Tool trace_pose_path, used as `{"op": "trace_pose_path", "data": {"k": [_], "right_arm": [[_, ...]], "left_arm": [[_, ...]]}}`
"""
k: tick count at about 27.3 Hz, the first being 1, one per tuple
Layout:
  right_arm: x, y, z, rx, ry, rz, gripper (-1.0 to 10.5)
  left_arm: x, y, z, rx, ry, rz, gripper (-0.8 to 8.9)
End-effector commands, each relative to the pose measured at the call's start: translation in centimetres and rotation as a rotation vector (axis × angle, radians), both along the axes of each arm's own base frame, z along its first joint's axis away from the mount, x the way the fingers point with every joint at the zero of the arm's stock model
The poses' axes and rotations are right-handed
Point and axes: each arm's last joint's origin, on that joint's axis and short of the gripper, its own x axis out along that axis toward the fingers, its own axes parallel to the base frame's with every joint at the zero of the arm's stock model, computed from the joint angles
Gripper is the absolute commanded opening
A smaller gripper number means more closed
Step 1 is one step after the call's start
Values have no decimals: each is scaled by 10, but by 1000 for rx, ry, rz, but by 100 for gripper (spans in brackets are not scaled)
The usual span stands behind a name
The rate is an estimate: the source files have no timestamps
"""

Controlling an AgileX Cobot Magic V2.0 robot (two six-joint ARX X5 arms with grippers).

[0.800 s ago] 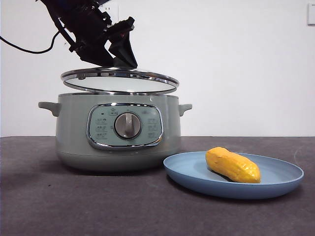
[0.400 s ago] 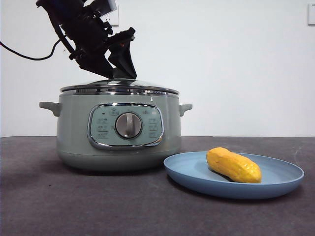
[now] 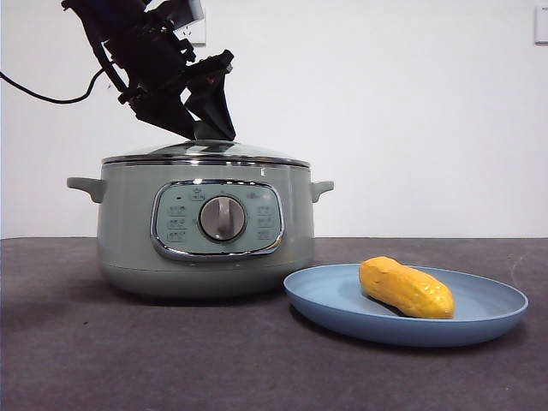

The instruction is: Take the corn out from the steamer,put the corn on the plate,close the lid

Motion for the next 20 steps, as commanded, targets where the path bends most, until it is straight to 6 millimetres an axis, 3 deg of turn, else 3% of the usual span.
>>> {"op": "trace_pose_path", "data": {"k": [1, 4, 8, 10, 14, 20], "right_arm": [[0, 0, -1, -6, -5, 3, 599], [0, 0, -1, -6, -5, 4, 599], [0, 0, -1, -6, -3, 5, 599], [0, 0, -2, -10, 4, 5, 599], [-1, 0, -5, -24, 35, 5, 599], [-2, -1, -10, -44, 80, 7, 599]], "left_arm": [[1, -1, -11, 8, 70, 12, 1], [0, 0, -16, 26, 115, 13, 61], [-1, 0, -16, 27, 119, 13, 394], [-1, 0, -16, 23, 121, 8, 495], [-3, 1, -11, 18, 109, 9, 500], [-16, 6, 15, -13, 47, 9, 500]]}}
